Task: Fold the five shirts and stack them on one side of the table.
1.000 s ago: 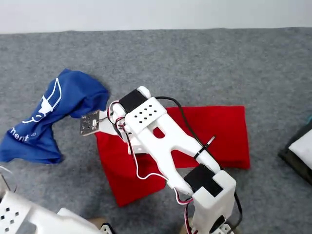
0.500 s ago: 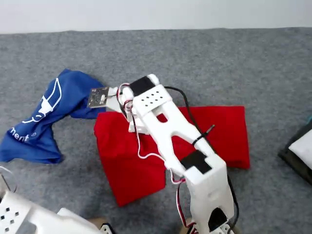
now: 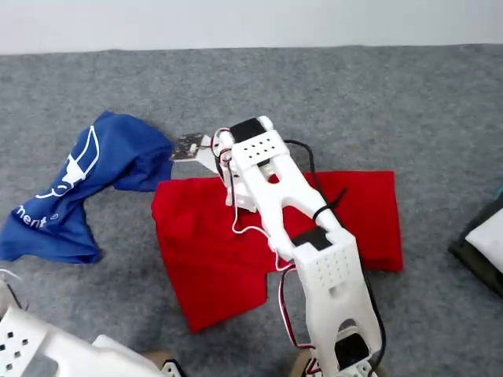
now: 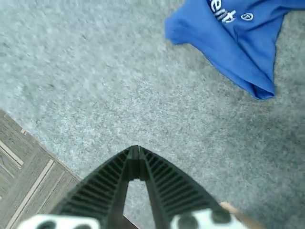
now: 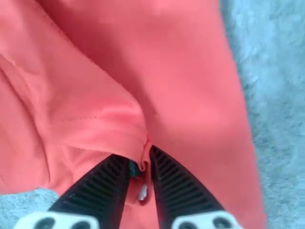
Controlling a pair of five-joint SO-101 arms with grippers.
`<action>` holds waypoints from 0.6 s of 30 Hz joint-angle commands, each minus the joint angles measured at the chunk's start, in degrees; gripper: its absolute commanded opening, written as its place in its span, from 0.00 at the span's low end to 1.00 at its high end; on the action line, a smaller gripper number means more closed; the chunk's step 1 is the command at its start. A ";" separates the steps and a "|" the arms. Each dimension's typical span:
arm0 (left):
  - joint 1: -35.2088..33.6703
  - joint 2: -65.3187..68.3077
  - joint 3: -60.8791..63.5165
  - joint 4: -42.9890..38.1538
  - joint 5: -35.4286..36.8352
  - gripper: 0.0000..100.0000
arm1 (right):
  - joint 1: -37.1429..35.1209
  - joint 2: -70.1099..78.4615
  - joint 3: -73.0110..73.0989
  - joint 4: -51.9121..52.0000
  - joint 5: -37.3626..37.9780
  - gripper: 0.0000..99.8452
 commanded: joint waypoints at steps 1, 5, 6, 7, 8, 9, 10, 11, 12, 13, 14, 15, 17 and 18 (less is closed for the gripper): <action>-0.18 -0.79 -0.13 1.14 0.35 0.00 | 1.45 -0.04 -2.99 0.84 -0.70 0.01; 0.09 -0.79 -0.13 1.14 0.26 0.00 | 1.45 -0.04 -3.08 2.51 -2.20 0.10; 0.09 -0.79 -0.13 1.14 0.26 0.00 | 1.45 -0.04 -3.87 3.03 -3.43 0.13; 0.09 -0.79 -0.13 1.14 0.26 0.00 | 1.45 -0.04 -4.40 3.12 -4.48 0.15; 0.09 -0.79 -0.13 1.14 0.26 0.00 | 1.45 -0.04 -5.10 3.47 -5.01 0.17; 0.09 -0.79 -0.13 1.14 0.26 0.00 | 1.45 -0.04 -6.24 4.09 -5.19 0.19; 0.09 -0.79 -0.13 1.14 0.26 0.00 | 1.27 -0.04 -7.74 4.97 -5.27 0.19; 0.09 -0.79 -0.13 1.14 0.26 0.00 | 1.19 -0.04 -9.49 6.20 -5.36 0.19; 0.09 -0.79 -0.13 1.14 0.26 0.00 | 1.01 -0.04 -11.34 7.43 -5.36 0.19; 0.09 -0.79 -0.13 1.05 0.26 0.00 | 0.40 -0.04 -13.27 8.75 -5.36 0.19; 0.09 -0.79 -0.13 0.79 0.26 0.00 | -0.04 -0.04 -15.30 10.24 -5.36 0.19; 0.09 -0.79 -0.04 0.53 0.26 0.00 | -0.57 -0.04 -17.32 12.00 -5.36 0.19; 0.09 -0.79 0.04 0.35 0.26 0.00 | -1.80 -0.13 -19.52 12.88 -5.63 0.19; 0.09 -0.79 0.04 0.35 0.26 0.00 | -2.33 -0.48 -19.69 12.88 -5.63 0.19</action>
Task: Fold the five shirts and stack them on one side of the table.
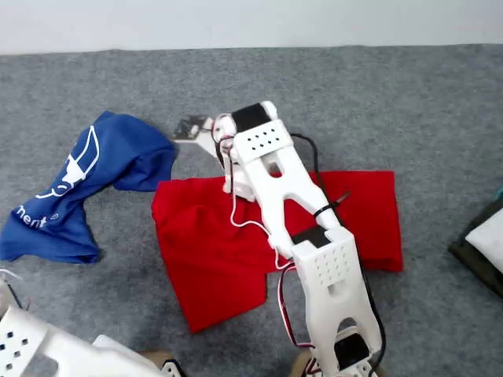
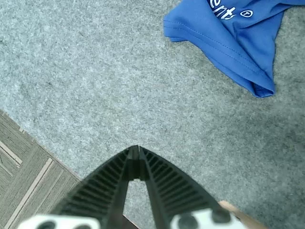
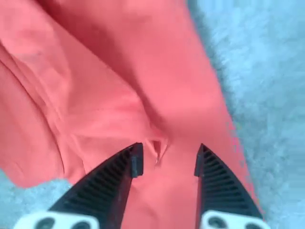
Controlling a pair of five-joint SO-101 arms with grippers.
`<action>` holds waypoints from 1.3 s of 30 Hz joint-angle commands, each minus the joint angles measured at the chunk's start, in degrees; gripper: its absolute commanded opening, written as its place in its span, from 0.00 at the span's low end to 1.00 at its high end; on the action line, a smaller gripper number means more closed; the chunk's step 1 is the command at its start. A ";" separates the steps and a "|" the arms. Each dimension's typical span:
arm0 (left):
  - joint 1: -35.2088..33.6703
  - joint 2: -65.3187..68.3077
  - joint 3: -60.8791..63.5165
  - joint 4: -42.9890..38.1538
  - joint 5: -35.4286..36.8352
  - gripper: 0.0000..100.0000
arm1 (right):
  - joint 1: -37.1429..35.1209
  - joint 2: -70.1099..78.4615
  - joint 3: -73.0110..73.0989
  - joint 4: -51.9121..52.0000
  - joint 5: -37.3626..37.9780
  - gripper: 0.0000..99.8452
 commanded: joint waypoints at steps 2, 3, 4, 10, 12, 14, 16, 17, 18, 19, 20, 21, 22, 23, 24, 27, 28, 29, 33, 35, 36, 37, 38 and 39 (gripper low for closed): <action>0.09 -0.70 -0.13 0.35 0.26 0.00 | -3.03 -2.42 -4.31 2.42 -0.53 0.19; 0.09 -0.70 -0.13 0.35 0.26 0.00 | -3.74 -2.68 -3.78 2.42 -0.53 0.19; 0.09 -0.70 -0.13 0.35 0.26 0.00 | -4.44 -2.95 -2.81 2.42 -0.53 0.19; 0.09 -0.70 -0.13 0.26 0.26 0.00 | -7.34 -3.12 2.37 2.42 -1.14 0.19; 0.09 -0.70 -0.13 0.26 0.26 0.00 | -7.69 -3.12 2.73 2.42 -2.99 0.19; 0.09 -0.70 -0.13 0.26 0.26 0.00 | -8.84 -3.21 3.43 2.51 -3.52 0.19; 0.09 -0.70 -0.13 0.26 0.26 0.00 | -9.89 -3.21 4.40 2.51 -3.69 0.19; 0.09 -0.70 -0.13 0.26 0.26 0.00 | -10.51 -3.21 4.92 2.51 -3.78 0.19; 0.09 -0.70 -0.13 0.26 0.26 0.00 | -10.95 -2.86 5.19 2.42 -3.78 0.19; 0.09 -0.70 -0.13 0.26 0.26 0.00 | -11.38 -2.68 5.45 2.42 -3.78 0.19; 0.09 -0.70 -0.13 0.26 0.26 0.00 | -11.47 -2.51 5.54 2.33 -3.78 0.19; 0.09 -0.70 -0.13 0.26 0.26 0.00 | -11.74 -2.24 5.54 1.98 -3.87 0.19; 0.09 -0.70 -0.13 0.26 0.26 0.00 | -11.82 -1.71 5.45 1.63 -3.87 0.19; 0.09 -0.70 -0.13 0.26 0.26 0.00 | -11.82 -1.10 5.19 1.63 -3.78 0.19; 0.09 -0.70 -0.13 0.26 0.26 0.00 | -11.82 -0.40 5.19 1.54 -3.60 0.19; 0.09 -0.70 -0.13 0.26 0.26 0.00 | -11.74 2.15 5.19 0.84 -3.78 0.19; 0.09 -0.70 -0.13 0.26 0.26 0.00 | -11.74 2.95 5.19 0.57 -3.78 0.19; 0.09 -0.70 -0.13 0.26 0.26 0.00 | -11.65 3.74 5.19 0.40 -3.78 0.19; 0.09 -0.70 -0.04 0.26 0.26 0.00 | -11.65 5.49 5.10 -0.31 -3.52 0.18; 0.09 -0.70 -0.04 0.26 0.26 0.00 | -11.65 5.49 5.10 -1.10 -3.34 0.13; 0.09 -0.70 -0.04 0.26 0.26 0.00 | -11.65 5.49 5.10 -1.27 -3.25 0.11; 0.09 -0.70 -0.04 0.26 0.26 0.00 | -11.65 5.49 5.01 -1.27 -2.55 0.09; 0.09 -0.70 -0.04 0.26 0.26 0.00 | -11.65 5.49 4.75 -1.10 -1.67 0.08; 0.09 -0.70 -0.04 0.26 0.26 0.00 | -11.65 5.49 4.22 -0.75 -1.14 0.07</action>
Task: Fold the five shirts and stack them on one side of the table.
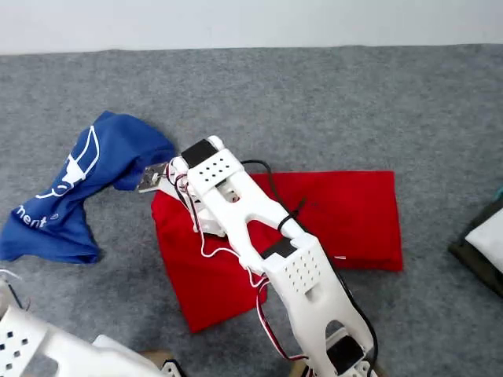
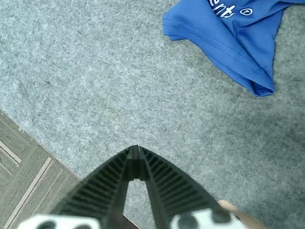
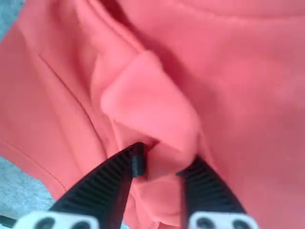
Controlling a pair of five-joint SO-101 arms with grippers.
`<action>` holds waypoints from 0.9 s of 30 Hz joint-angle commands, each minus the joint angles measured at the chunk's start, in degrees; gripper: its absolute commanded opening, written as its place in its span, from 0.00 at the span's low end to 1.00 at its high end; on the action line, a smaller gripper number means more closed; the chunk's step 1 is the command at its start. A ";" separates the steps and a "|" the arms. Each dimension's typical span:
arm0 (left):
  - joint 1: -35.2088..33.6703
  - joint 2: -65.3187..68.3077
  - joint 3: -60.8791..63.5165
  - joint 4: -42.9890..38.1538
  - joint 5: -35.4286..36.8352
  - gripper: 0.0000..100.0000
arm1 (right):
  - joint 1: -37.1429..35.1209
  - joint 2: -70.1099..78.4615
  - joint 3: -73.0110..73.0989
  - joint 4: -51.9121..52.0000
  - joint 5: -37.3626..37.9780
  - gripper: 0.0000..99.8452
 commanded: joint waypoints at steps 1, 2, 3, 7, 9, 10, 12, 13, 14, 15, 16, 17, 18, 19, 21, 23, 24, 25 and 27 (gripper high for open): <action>0.09 -0.70 -0.40 0.26 0.26 0.00 | -0.31 -0.66 -2.11 0.31 1.58 0.07; 0.09 -0.70 -0.40 0.26 0.26 0.00 | -0.31 -0.66 -2.64 0.31 1.85 0.07; 0.09 -0.70 -0.40 0.26 0.26 0.00 | -0.22 -0.66 -3.25 0.31 1.85 0.06; 0.09 -0.70 -0.40 0.26 0.26 0.00 | -0.22 -0.66 -6.07 0.40 1.93 0.06; 0.09 -0.70 -0.40 0.26 0.26 0.00 | -0.22 -0.57 -8.44 0.40 2.02 0.06; 0.09 -0.70 -0.40 0.26 0.26 0.00 | -0.22 -0.57 -9.76 0.40 2.11 0.07; 0.09 -0.70 -0.40 0.26 0.26 0.00 | -0.22 -0.31 -12.66 0.31 2.20 0.07; 0.18 -0.70 -0.40 0.26 0.26 0.00 | -0.22 -0.04 -14.15 0.31 2.73 0.07; 0.18 -0.70 -0.40 0.26 0.26 0.00 | -0.22 -0.04 -15.30 0.31 3.69 0.07; 0.18 -0.70 -0.40 0.26 0.26 0.00 | -0.22 0.04 -16.26 0.13 4.57 0.07; 0.18 -0.70 -0.40 0.26 0.26 0.00 | -0.22 0.04 -16.88 -0.22 5.27 0.07; 0.18 -0.70 -0.40 0.26 0.26 0.00 | -0.22 0.04 -17.41 -0.40 5.89 0.07; 0.18 -0.70 -0.40 0.26 0.26 0.00 | -0.22 0.04 -17.58 -1.01 6.51 0.07; 0.18 -0.70 -0.40 0.26 0.26 0.00 | -0.22 0.04 -17.58 -1.63 6.77 0.07; 0.18 -0.70 -0.40 0.26 0.26 0.00 | -0.22 0.22 -17.41 -2.77 6.86 0.07; 0.18 -0.70 -0.40 0.26 0.26 0.00 | -0.22 1.10 -17.76 -3.38 6.86 0.09; 0.18 -0.70 -0.40 0.26 0.26 0.00 | -0.22 1.45 -17.85 -3.56 6.77 0.12; 0.18 -0.70 -0.40 0.35 0.26 0.00 | -0.22 1.71 -17.85 -3.56 6.77 0.16; 0.18 -0.70 -0.40 0.35 0.26 0.00 | -0.31 2.07 -17.93 -3.56 6.68 0.22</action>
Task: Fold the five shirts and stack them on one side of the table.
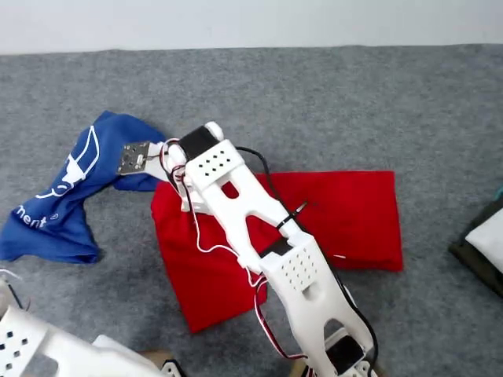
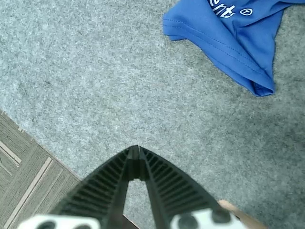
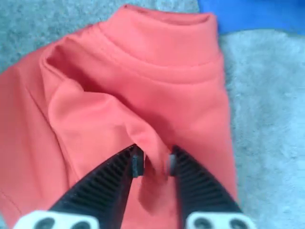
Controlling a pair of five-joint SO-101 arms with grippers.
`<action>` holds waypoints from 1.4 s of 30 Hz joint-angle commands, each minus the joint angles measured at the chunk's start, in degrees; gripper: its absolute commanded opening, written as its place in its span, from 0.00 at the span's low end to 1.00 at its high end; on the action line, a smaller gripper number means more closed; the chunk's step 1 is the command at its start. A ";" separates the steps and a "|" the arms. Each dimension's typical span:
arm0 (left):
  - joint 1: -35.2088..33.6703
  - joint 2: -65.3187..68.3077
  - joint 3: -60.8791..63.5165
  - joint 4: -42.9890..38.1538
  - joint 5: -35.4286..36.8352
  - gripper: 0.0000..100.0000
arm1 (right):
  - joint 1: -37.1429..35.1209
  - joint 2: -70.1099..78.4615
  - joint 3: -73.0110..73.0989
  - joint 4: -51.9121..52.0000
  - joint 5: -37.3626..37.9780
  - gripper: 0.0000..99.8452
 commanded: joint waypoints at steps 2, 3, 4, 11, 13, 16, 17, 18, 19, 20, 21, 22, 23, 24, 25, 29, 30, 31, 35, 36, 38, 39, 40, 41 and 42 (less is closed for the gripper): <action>0.18 -0.70 -0.40 0.35 0.26 0.00 | -0.40 -1.01 -3.43 -1.54 0.53 0.24; 0.18 -0.70 -0.40 0.35 0.26 0.00 | -0.40 -1.01 -4.22 -1.71 0.53 0.24; 0.18 -0.70 -0.40 0.35 0.26 0.00 | -0.48 -1.01 -5.45 -1.80 0.53 0.24; 0.18 -0.70 -0.40 0.35 0.26 0.00 | -0.66 -1.01 -18.11 4.53 0.53 0.24; 0.18 -0.70 -0.40 0.35 0.26 0.00 | -0.57 -1.10 -19.87 6.55 0.09 0.24; 0.18 -0.70 -0.40 0.35 0.26 0.00 | 0.75 -2.51 -18.64 6.55 -3.08 0.24; 0.18 -0.70 -0.40 0.35 0.26 0.00 | 0.84 -3.38 -17.05 6.46 -3.16 0.24; 0.18 -0.70 -0.40 0.35 0.26 0.00 | 0.75 -4.18 -15.03 6.46 -3.16 0.23; 0.18 -0.70 -0.40 0.26 0.18 0.00 | 0.22 -5.23 -12.66 6.46 -3.25 0.22; 0.18 -0.70 -0.40 0.26 0.18 0.00 | -0.48 -6.37 -10.11 6.46 -3.34 0.19; 0.18 -0.70 -0.40 0.26 0.09 0.00 | -1.01 -7.43 -7.38 6.46 -3.34 0.16; 0.18 -0.70 -0.40 0.26 0.09 0.00 | -1.63 -8.40 -4.84 6.37 -3.78 0.13; 0.18 -0.70 -0.40 0.26 0.09 0.00 | -2.51 -9.10 -2.64 6.29 -4.31 0.10; 0.18 -0.70 -0.40 0.26 0.09 0.00 | -3.21 -9.45 -0.79 6.02 -5.10 0.07; 0.18 -0.70 -0.40 0.26 0.09 0.00 | -3.82 -9.54 0.62 5.58 -5.89 0.04; 0.18 -0.70 -0.40 0.26 0.09 0.00 | -5.32 -8.13 2.81 2.86 -7.91 0.01; 0.18 -0.70 -0.40 0.26 0.09 0.00 | -5.41 -7.08 2.81 1.98 -7.91 0.01; 0.18 -0.70 -0.40 0.26 0.09 0.00 | -5.58 -6.11 2.73 0.92 -7.91 0.01; 0.18 -0.70 -0.31 0.26 0.09 0.00 | -7.16 -2.68 2.73 -1.45 -8.09 0.01; 0.18 -0.70 -0.31 0.26 0.09 0.00 | -7.87 -1.98 2.73 -1.19 -8.09 0.01; 0.18 -0.70 -0.31 0.26 0.09 0.00 | -9.80 -0.66 2.73 0.13 -8.18 0.01; 0.18 -0.70 -0.31 0.26 0.09 0.00 | -10.77 -0.13 2.73 0.92 -8.18 0.01; 0.18 -0.70 -0.31 0.26 0.09 0.00 | -11.65 0.22 2.73 1.54 -8.18 0.01; 0.18 -0.70 -0.31 0.26 0.09 0.00 | -12.26 0.57 2.73 1.98 -8.18 0.01; 0.18 -0.70 -0.31 0.26 0.09 0.00 | -12.79 0.57 2.73 2.24 -8.18 0.01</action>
